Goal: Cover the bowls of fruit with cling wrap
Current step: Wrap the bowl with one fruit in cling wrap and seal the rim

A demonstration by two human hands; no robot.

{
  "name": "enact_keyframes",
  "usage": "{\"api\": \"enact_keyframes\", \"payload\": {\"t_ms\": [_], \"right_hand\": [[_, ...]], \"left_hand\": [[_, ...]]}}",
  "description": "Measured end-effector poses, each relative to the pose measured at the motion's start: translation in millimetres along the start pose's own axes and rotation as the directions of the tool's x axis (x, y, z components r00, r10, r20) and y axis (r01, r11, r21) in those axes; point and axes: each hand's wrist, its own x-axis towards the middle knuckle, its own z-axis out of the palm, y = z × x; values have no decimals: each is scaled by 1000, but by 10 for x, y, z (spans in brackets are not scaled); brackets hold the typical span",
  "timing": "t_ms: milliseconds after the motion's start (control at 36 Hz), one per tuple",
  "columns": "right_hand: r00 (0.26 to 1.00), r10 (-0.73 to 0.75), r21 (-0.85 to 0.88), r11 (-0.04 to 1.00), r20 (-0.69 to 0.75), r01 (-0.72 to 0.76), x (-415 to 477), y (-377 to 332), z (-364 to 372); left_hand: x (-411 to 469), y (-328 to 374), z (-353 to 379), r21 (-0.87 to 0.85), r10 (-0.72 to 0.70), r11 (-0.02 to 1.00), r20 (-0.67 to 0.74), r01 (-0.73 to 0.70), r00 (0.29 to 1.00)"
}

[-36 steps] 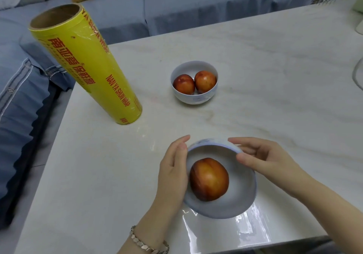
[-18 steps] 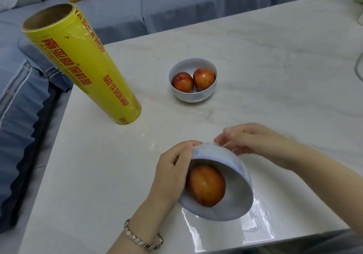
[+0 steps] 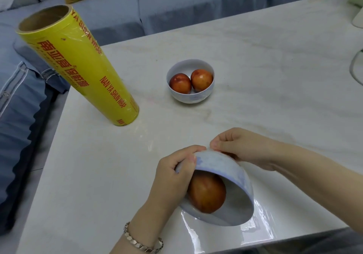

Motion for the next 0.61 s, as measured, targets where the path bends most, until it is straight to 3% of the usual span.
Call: {"api": "enact_keyframes", "payload": {"t_ms": [83,194,250,333,417,528,611], "right_hand": [[996,-33,-14,999,-78,32,4,67,50],[980,-20,122,992,-198,44,-32,102,24],[941,-56,169,978,-335,118,-77,109,-9],[845,-177,90,963,-504,256,-290,47,-60],[865,-271,5,954,-423,301,-554,60,3],[944,-291,-191,947,-156,260,-594,177,160],[953,-287,-170,948,-95,268,-502,147,211]], "left_hand": [[-20,4,-3,4,7,1000,2,-7,1000],[-46,15,11,26,3,1000,18,-4,1000],[-47,14,14,36,1,999,17,-1,1000],[-39,2,13,45,-6,999,-4,6,1000],[-26,-4,5,44,-11,999,-18,12,1000],[-9,17,17,51,-28,998,-11,29,1000],[-14,30,30,42,-40,998,-2,40,999]]}}
